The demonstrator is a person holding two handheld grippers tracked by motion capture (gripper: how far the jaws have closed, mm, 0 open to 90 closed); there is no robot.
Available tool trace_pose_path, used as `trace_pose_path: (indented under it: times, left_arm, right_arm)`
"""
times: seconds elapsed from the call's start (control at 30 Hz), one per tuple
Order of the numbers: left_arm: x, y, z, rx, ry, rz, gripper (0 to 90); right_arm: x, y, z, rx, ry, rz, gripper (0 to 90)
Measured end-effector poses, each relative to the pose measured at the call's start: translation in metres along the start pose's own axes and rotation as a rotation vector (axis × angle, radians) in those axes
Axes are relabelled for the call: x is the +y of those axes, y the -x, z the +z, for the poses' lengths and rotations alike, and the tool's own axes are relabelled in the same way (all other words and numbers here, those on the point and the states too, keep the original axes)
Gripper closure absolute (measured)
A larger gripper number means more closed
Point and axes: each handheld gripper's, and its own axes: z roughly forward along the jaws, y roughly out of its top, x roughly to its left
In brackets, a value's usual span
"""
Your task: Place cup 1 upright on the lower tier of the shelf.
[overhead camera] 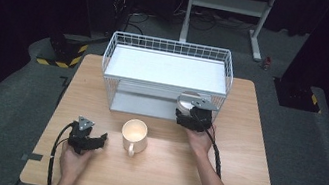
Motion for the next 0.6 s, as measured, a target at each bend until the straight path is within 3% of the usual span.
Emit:
trace_pose_path:
  times: [0.3, 0.6]
  left_arm:
    - [0.000, 0.000, 0.000, 0.000, 0.000, 0.000, 23.8]
    - [0.000, 0.000, 0.000, 0.000, -0.001, 0.001, 23.8]
  right_arm:
    - [-0.005, 0.008, 0.013, -0.019, -0.014, 0.031, 19.0]
    - [-0.008, 0.015, 0.018, -0.043, -0.011, 0.024, 19.0]
